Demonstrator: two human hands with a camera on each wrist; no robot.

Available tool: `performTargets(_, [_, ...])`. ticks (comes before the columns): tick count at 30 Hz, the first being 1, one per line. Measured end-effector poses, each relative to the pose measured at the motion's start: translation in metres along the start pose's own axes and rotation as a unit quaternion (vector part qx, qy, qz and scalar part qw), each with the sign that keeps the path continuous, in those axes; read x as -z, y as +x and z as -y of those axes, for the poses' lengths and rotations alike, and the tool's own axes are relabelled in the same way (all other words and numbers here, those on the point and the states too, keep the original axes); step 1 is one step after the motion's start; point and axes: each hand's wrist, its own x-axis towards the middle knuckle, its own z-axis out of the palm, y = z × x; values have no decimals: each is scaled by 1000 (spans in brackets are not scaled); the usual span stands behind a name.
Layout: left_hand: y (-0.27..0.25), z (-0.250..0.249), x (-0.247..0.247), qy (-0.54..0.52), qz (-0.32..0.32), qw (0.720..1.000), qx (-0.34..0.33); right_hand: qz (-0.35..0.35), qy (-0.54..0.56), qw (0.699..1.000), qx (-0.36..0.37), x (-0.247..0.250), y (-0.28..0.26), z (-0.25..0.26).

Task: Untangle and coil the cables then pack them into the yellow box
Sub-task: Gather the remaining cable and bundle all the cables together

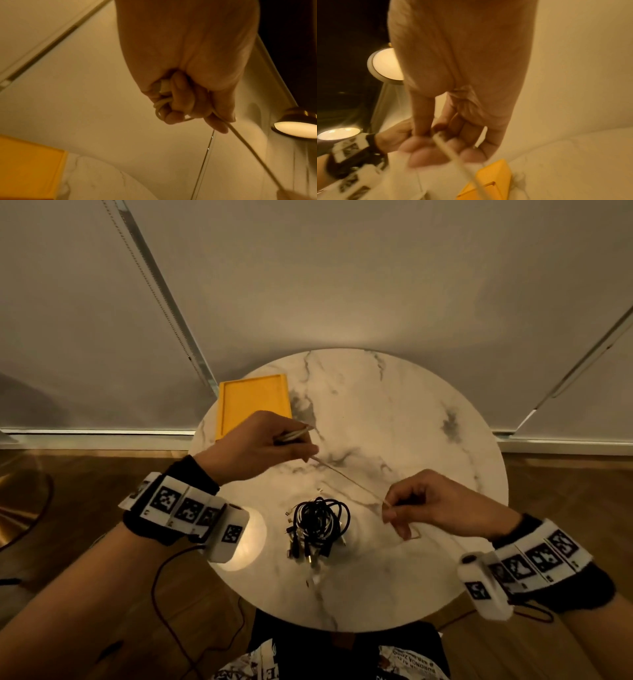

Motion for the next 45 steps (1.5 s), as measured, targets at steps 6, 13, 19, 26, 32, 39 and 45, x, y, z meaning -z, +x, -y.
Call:
performTargets(6, [-10, -7, -15, -162, 245, 954, 64, -260, -4, 964, 55, 24, -7, 4])
performTargets(13, [-11, -22, -35, -429, 318, 842, 79, -349, -26, 931, 109, 34, -7, 14])
performTargets(19, [-9, -40, -47, -542, 377, 750, 34, -371, -19, 919, 131, 34, 7, 19])
performTargets(26, [-4, -54, -46, -701, 245, 668, -50, -293, -74, 947, 107, 8, 29, 12])
performTargets(32, [9, -49, -55, -686, 49, 726, 2, -175, -136, 968, 118, -51, 40, 7])
performTargets(39, [15, -27, -76, -181, 15, 983, -29, -125, -237, 956, 121, -49, 40, 17])
performTargets(45, [13, -8, -75, 111, 29, 993, -8, -79, -304, 945, 89, -48, 41, 9])
